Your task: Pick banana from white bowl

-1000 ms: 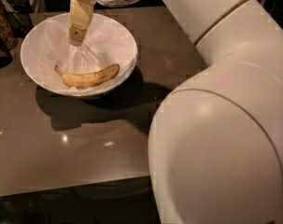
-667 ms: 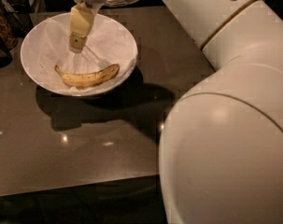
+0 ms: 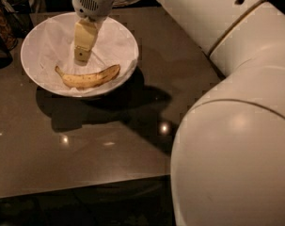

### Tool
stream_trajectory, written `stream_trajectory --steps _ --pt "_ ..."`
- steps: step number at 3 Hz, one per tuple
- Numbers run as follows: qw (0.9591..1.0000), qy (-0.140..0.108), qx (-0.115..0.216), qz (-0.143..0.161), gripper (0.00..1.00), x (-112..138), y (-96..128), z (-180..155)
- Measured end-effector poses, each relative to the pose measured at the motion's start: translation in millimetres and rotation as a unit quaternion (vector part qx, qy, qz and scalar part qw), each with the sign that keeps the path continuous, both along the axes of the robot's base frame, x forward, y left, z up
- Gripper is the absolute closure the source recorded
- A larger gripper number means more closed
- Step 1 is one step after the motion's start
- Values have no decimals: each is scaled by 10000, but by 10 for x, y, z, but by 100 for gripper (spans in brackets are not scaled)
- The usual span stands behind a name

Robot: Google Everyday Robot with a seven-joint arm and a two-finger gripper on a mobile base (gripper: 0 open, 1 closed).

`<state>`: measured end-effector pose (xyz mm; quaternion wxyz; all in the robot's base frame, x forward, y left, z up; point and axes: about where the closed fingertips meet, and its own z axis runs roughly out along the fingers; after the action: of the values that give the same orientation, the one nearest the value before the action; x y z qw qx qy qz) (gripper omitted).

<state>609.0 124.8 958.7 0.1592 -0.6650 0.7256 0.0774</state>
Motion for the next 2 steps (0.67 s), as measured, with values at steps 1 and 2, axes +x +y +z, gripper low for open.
stream_trajectory --steps 1,2 --pt "9995 -96 -266 135 21 45 -26 -61" --pt "9981 -174 -438 388 22 104 -27 -156"
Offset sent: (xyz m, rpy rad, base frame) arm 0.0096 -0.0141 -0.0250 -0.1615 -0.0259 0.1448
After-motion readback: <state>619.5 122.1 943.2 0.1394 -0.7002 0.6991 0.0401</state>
